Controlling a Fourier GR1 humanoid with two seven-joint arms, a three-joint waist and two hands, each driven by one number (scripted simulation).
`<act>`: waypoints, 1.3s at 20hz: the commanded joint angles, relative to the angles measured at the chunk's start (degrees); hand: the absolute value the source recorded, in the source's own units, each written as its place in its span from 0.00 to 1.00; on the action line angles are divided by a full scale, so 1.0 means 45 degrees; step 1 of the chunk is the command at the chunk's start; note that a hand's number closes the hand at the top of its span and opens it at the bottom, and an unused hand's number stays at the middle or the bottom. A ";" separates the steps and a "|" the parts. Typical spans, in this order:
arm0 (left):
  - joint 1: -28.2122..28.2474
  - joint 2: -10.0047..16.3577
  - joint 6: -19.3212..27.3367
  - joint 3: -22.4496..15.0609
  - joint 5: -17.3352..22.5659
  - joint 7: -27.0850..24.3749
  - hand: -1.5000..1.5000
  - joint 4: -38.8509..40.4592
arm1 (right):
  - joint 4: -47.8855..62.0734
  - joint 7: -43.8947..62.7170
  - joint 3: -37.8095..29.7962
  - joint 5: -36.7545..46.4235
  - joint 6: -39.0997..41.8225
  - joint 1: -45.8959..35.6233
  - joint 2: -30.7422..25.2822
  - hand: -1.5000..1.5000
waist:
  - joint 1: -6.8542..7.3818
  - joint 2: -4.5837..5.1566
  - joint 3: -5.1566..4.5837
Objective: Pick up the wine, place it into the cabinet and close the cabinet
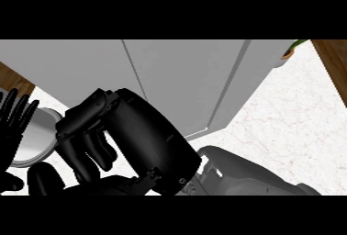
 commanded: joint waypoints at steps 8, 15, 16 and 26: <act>-0.0203 -0.0219 -0.0406 0.0803 -0.0471 -0.0173 0.00 0.1290 | 0.3837 -0.2108 -0.1954 -0.1970 0.0933 -0.0444 0.0230 1.00 | -0.0272 0.0042 -0.0049; -0.0309 -0.0596 0.0205 0.0836 -0.0756 0.0220 0.00 0.0429 | 0.6236 -0.3840 -0.3209 -0.1300 0.2625 -0.0188 0.0045 1.00 | -0.0284 0.0041 -0.0042; -0.0542 -0.0282 0.0061 0.1201 -0.0345 0.0553 0.00 0.0707 | 0.6109 -0.3613 -0.2886 -0.1095 0.2298 -0.0142 0.0230 1.00 | -0.0311 0.0027 -0.0043; -0.0299 -0.0178 -0.0387 0.1110 -0.0394 0.0581 0.00 0.0587 | 0.8045 -0.5201 -0.4301 -0.1140 0.4118 -0.0530 -0.1097 1.00 | -0.0125 0.0125 -0.0047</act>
